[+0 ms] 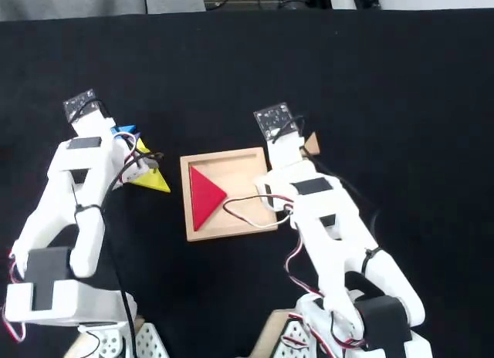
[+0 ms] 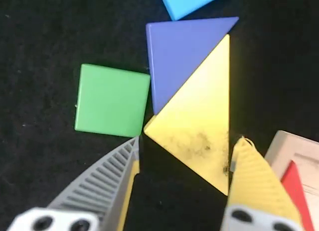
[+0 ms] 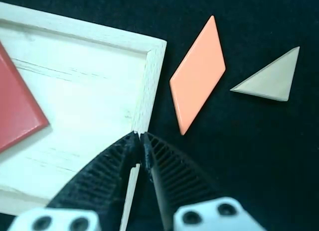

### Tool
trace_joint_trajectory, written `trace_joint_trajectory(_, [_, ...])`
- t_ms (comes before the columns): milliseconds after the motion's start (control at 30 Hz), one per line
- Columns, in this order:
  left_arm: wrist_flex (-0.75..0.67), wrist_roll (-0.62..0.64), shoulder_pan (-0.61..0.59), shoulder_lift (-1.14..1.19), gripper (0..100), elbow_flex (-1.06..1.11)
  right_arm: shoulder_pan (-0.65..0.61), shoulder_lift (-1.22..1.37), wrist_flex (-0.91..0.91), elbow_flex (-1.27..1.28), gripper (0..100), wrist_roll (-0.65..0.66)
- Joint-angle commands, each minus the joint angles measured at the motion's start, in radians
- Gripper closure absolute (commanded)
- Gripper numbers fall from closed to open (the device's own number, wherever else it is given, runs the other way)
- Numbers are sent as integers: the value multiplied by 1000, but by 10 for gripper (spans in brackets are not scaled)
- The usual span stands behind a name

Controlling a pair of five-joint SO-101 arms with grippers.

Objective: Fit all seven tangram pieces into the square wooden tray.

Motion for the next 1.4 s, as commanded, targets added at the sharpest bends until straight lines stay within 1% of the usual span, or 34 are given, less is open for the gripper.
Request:
trace_joint_trajectory(0, [-29, 6, -8, 3, 706, -35, -9, -33, -17, -7, 987, 8])
trace_joint_trajectory(167, [-23, 11, 7, 9, 706, -35, -9, -31, -17, -7, 987, 8])
trace_joint_trajectory(333, [-31, 130, 1, 12, 706, -36, -9, -31, -17, -7, 987, 8])
trace_joint_trajectory(433, [-51, 160, 5, 12, 706, -30, -9, -31, -17, -5, 987, 8])
trace_joint_trajectory(800, [-49, 160, 8, 15, 706, -31, -11, -31, -17, -5, 987, 8])
trace_joint_trajectory(933, [-57, 163, 8, 71, 706, -64, -12, -31, -17, -4, 987, 8])
trace_joint_trajectory(1000, [-51, 163, 7, 118, 706, -97, -12, -31, -17, -4, 987, 8])
trace_joint_trajectory(1133, [44, 164, 4, 181, 706, -193, -12, -31, -17, -2, 987, 8])
trace_joint_trajectory(1200, [71, 167, 1, 201, 706, -225, -12, -31, -17, -2, 987, 8])
trace_joint_trajectory(1367, [63, 250, -1, 224, 706, -240, -14, -31, -17, -2, 987, 8])
